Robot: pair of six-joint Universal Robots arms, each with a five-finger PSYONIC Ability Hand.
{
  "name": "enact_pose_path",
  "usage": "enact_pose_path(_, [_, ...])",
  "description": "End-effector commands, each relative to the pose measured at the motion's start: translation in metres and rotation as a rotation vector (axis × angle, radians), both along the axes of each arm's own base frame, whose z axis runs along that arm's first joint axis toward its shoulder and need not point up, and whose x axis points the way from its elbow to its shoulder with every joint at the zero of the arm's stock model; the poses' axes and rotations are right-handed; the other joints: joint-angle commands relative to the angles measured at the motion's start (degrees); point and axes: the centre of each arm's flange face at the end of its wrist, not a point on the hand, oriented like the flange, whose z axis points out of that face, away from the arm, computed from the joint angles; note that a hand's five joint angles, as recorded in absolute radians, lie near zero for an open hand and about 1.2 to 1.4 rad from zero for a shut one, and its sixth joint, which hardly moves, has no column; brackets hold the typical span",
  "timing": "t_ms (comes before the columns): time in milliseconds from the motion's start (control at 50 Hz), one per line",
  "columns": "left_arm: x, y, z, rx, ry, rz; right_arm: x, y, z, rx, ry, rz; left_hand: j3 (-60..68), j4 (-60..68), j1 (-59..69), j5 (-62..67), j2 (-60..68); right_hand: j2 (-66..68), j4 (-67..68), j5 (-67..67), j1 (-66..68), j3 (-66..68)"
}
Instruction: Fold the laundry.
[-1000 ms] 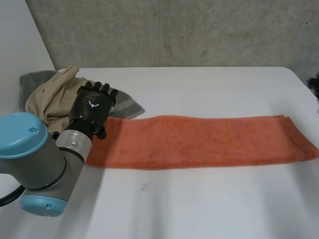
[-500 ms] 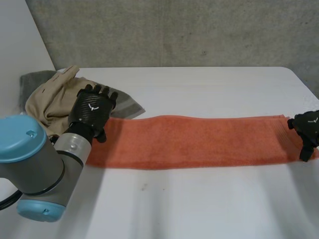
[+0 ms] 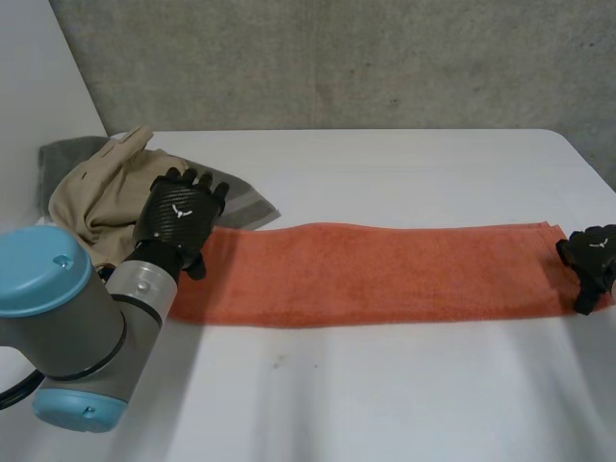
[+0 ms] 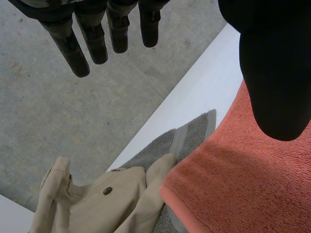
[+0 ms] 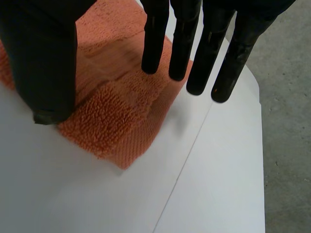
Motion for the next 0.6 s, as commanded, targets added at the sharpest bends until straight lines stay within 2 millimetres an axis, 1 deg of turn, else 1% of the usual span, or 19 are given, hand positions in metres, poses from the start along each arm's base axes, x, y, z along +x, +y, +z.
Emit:
enact_pose_path(20, [0.0, 0.001, 0.0, 0.001, -0.001, 0.0, -0.008, -0.006, -0.003, -0.018, 0.016, -0.017, -2.0, -1.7, -0.7, -2.7, -1.6, 47.6, 47.6, 48.7, 52.5, 47.3])
enact_pose_path(60, [0.0, 0.001, 0.0, 0.001, -0.001, 0.0, -0.015, -0.01, -0.001, -0.03, 0.02, -0.044, -2.0, -1.7, -0.7, -2.7, -1.6, 47.7, 47.7, 48.9, 52.7, 47.5])
enact_pose_path(80, [-0.001, 0.001, 0.0, 0.001, -0.001, -0.001, -0.022, -0.012, 0.002, -0.044, 0.03, -0.076, -2.0, -1.7, -0.7, -2.7, -1.6, 47.7, 47.7, 48.9, 52.7, 47.5])
enact_pose_path(140, [0.0, 0.001, 0.0, 0.003, -0.001, -0.001, -0.034, -0.015, 0.007, -0.055, 0.051, -0.124, -2.0, -1.7, -0.7, -2.7, -1.6, 47.7, 47.7, 48.9, 52.7, 47.5])
enact_pose_path(160, [-0.001, 0.002, 0.0, 0.002, -0.003, -0.003, -0.041, -0.017, 0.011, -0.071, 0.061, -0.15, -2.0, -1.7, -0.7, -2.7, -1.6, 47.7, 47.7, 48.9, 52.7, 47.5])
enact_pose_path(200, [-0.001, 0.002, 0.002, -0.003, 0.001, -0.003, -0.05, -0.02, 0.015, -0.083, 0.066, -0.173, -2.0, -1.7, -0.7, -2.7, -1.6, 47.7, 47.7, 48.9, 52.7, 47.5])
enact_pose_path(220, [-0.001, 0.002, 0.002, -0.004, 0.002, -0.003, -0.06, -0.022, 0.017, -0.09, 0.067, -0.195, -2.0, -1.7, -0.7, -2.7, -1.6, 47.7, 47.7, 48.9, 52.7, 47.5])
enact_pose_path(280, [-0.001, 0.002, 0.004, -0.009, 0.004, -0.001, -0.078, -0.026, 0.021, -0.102, 0.077, -0.238, -2.0, -1.7, -0.7, -2.7, -1.6, 47.7, 47.7, 48.9, 52.7, 47.5])
enact_pose_path(300, [-0.001, 0.002, 0.004, -0.009, 0.004, -0.001, -0.09, -0.029, 0.023, -0.11, 0.088, -0.264, -2.0, -1.7, -0.7, -2.7, -1.6, 47.7, 47.7, 48.9, 52.7, 47.5])
enact_pose_path(340, [0.0, 0.002, 0.004, -0.009, 0.004, -0.001, -0.103, -0.031, 0.026, -0.116, 0.111, -0.29, -2.0, -1.7, -0.7, -2.7, -1.6, 47.7, 47.7, 48.9, 52.7, 47.5])
enact_pose_path(360, [0.0, 0.002, 0.004, -0.009, 0.004, -0.001, -0.116, -0.034, 0.029, -0.125, 0.142, -0.314, -2.0, -1.7, -0.7, -2.7, -1.6, 47.7, 47.7, 48.9, 52.7, 47.5])
enact_pose_path(440, [0.0, 0.002, 0.004, -0.007, 0.003, 0.0, -0.134, -0.038, 0.04, -0.153, 0.233, -0.33, -2.0, -1.7, -0.7, -2.7, -1.6, 47.7, 47.7, 48.9, 52.7, 47.5])
enact_pose_path(500, [0.0, 0.003, 0.002, -0.004, 0.0, 0.0, -0.132, -0.04, 0.041, -0.159, 0.259, -0.303, -2.0, -1.7, -0.7, -2.7, -1.6, 47.7, 47.7, 48.9, 52.7, 47.5])
enact_pose_path(520, [0.0, 0.002, 0.003, -0.006, 0.001, 0.0, -0.128, -0.041, 0.043, -0.175, 0.26, -0.29, -2.0, -1.7, -0.7, -2.7, -1.6, 47.7, 47.7, 48.9, 52.7, 47.5])
enact_pose_path(540, [0.001, 0.002, 0.003, -0.006, 0.001, 0.002, -0.112, -0.042, 0.052, -0.204, 0.253, -0.246, -2.0, -1.7, -0.7, -2.7, -1.6, 47.7, 47.7, 48.9, 52.7, 47.5])
enact_pose_path(580, [0.001, 0.002, 0.004, -0.009, 0.003, 0.003, -0.09, -0.041, 0.064, -0.243, 0.238, -0.191, -2.0, -1.7, -0.7, -2.7, -1.6, 47.7, 47.7, 48.9, 52.7, 47.5])
enact_pose_path(600, [0.002, 0.001, 0.006, -0.012, 0.004, 0.006, -0.075, -0.04, 0.072, -0.267, 0.225, -0.156, -2.0, -1.7, -0.7, -2.7, -1.6, 47.7, 47.7, 48.9, 52.7, 47.5])
